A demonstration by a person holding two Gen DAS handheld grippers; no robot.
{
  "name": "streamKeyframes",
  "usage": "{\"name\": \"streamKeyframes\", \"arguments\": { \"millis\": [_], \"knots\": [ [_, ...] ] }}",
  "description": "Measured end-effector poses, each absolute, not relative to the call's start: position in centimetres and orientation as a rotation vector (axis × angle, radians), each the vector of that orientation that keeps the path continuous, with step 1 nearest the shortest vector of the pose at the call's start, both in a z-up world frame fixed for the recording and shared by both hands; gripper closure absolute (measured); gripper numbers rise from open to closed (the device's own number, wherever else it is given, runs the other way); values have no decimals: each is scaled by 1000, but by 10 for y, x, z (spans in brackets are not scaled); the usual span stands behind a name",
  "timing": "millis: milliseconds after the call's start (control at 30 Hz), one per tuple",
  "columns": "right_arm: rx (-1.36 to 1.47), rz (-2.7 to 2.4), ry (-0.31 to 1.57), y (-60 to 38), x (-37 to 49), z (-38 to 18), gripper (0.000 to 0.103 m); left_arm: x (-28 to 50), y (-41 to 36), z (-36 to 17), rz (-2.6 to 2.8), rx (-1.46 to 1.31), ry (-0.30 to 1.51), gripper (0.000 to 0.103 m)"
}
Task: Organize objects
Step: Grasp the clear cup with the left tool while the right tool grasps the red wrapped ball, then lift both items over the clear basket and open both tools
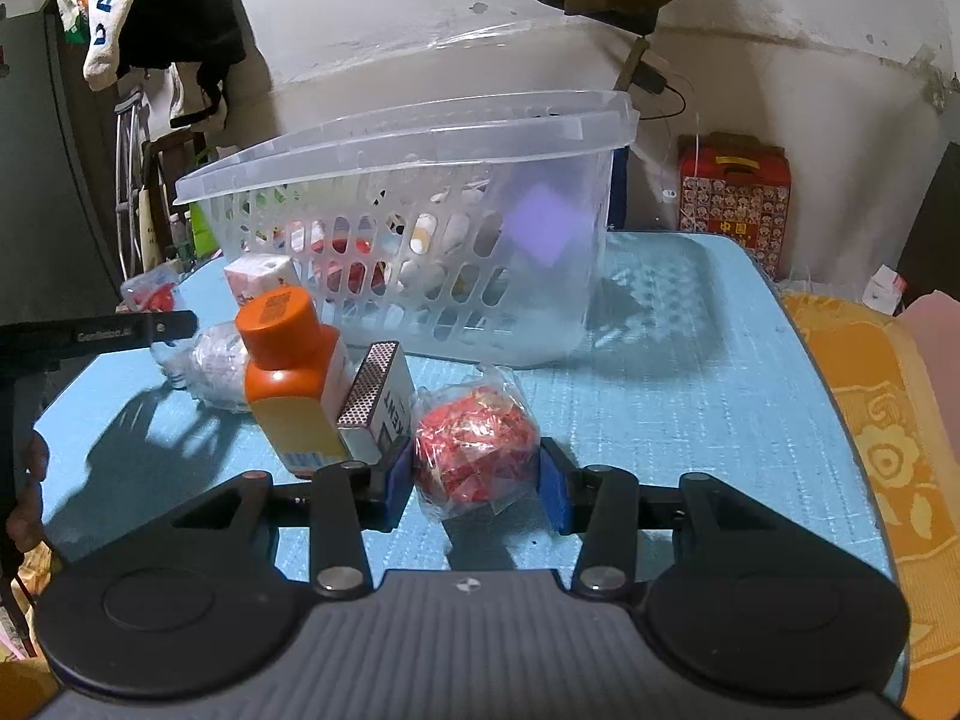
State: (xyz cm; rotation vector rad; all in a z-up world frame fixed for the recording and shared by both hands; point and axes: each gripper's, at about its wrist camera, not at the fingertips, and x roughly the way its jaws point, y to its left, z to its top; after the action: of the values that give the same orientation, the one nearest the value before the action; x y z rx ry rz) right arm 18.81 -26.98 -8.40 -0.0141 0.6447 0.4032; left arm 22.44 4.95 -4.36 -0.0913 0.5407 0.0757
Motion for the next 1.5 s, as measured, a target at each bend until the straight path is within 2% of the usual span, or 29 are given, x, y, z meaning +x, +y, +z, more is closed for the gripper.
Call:
{"name": "streamKeyframes", "arguments": {
  "millis": [433,1033,1233,1300,1433,1500],
  "knots": [
    [-4,391,601,-272,184,-74,56,184,39,-11,-16,-78,425,60],
    [43,463,396,-274,153,-28,56,143,1,32,-153,-38,276,60],
    [-65,414,293,-241,196,17,56,193,-20,76,-135,-73,262,60],
    [-29,424,314,-239,223,24,56,223,-21,89,-137,-115,280,60],
    [-104,361,412,-223,274,14,56,278,-21,78,-81,-142,357,60],
    [-57,368,441,-223,290,9,56,297,-20,63,-85,-161,405,60]
  ]
}}
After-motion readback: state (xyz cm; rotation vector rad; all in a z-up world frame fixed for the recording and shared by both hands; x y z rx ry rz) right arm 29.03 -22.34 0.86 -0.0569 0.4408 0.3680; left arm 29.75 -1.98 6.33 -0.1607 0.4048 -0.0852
